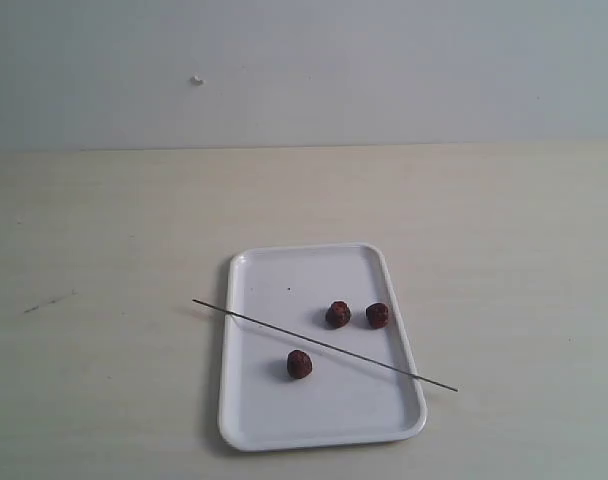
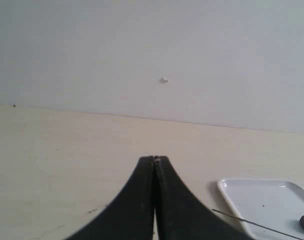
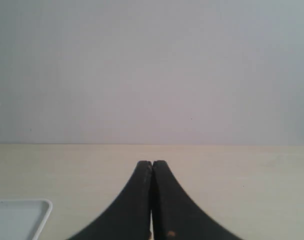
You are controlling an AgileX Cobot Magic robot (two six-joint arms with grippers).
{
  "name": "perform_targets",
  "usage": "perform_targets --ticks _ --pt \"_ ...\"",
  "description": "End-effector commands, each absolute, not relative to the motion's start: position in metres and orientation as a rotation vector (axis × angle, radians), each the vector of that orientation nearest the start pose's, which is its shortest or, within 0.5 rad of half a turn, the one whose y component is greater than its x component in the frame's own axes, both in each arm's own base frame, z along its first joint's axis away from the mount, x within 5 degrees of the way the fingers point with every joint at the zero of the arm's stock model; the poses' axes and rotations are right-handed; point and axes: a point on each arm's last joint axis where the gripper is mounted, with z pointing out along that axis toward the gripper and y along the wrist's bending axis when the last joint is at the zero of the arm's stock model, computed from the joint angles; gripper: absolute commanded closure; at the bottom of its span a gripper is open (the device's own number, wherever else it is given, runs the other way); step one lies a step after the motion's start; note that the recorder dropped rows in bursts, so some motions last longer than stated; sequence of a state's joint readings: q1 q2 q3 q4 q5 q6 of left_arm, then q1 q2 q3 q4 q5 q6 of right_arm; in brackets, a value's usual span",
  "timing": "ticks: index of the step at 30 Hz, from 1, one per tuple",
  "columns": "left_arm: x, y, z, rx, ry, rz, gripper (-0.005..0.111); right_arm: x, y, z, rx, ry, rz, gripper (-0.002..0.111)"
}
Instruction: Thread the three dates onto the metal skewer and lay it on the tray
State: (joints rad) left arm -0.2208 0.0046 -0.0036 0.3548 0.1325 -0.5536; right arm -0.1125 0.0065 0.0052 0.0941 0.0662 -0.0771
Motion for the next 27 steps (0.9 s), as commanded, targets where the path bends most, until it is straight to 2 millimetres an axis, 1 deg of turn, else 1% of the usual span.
perform_targets --ticks 1,9,12,14,17,18,20,22,25,27 --pt "0.056 -0.008 0.202 -0.025 1.616 -0.291 0.107 0.056 -0.006 0.208 0.095 1.542 -0.068 0.108" --pt "0.056 -0.008 0.202 -0.025 1.616 -0.291 0.107 0.056 -0.006 0.209 0.095 1.532 -0.069 0.108" --pt "0.056 -0.008 0.202 -0.025 1.616 -0.291 0.107 0.056 -0.006 0.211 0.096 1.505 -0.071 0.108" --pt "0.056 -0.008 0.202 -0.025 1.616 -0.291 0.107 0.056 -0.006 0.213 0.128 1.478 -0.039 0.108" --pt "0.056 -0.008 0.202 -0.025 1.616 -0.291 0.107 0.054 -0.008 0.225 0.211 1.34 0.035 0.108" --pt "0.056 -0.008 0.202 -0.025 1.616 -0.291 0.107 0.052 -0.01 0.23 0.259 1.27 0.082 0.108" --pt "0.056 -0.008 0.202 -0.025 1.616 -0.291 0.107 0.05 -0.011 0.236 0.327 1.186 0.157 0.108" --pt "0.056 -0.008 0.202 -0.025 1.616 -0.291 0.107 0.047 -0.013 0.243 0.355 1.085 0.193 0.108" --pt "0.056 -0.008 0.202 -0.025 1.616 -0.291 0.107 0.034 -0.017 0.262 0.35 0.83 0.193 0.108" --pt "0.056 -0.008 0.202 -0.025 1.616 -0.291 0.107 0.023 -0.019 0.276 0.372 0.655 0.266 0.108"
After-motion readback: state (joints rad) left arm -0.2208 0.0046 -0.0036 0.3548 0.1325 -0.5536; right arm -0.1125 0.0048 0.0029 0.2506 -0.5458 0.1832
